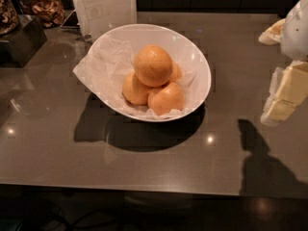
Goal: Pick orange from white bowl
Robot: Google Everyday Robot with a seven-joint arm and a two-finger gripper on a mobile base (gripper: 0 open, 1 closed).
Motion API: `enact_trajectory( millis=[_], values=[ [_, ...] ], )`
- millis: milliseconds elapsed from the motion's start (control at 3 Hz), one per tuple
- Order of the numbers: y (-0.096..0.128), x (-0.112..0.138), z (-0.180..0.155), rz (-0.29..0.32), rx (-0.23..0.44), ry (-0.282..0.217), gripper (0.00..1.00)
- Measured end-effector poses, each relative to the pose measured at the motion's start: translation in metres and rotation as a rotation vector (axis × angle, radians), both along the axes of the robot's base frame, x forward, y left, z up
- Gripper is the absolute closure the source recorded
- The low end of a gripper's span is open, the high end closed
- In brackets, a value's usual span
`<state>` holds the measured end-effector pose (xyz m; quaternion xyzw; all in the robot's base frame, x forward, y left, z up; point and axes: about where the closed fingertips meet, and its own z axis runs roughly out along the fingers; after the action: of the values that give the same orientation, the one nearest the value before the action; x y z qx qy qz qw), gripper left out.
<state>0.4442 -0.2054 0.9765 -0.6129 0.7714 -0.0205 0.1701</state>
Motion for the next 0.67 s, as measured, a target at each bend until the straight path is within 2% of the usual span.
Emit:
enact_trajectory(
  millis=[333,667],
  values=[
    [0.0417,0.0191,-0.0056,0.11,0.079,0.021,0.0],
    [0.0443,0.0202,-0.0062,0.114,0.088,0.023,0.0]
  ],
)
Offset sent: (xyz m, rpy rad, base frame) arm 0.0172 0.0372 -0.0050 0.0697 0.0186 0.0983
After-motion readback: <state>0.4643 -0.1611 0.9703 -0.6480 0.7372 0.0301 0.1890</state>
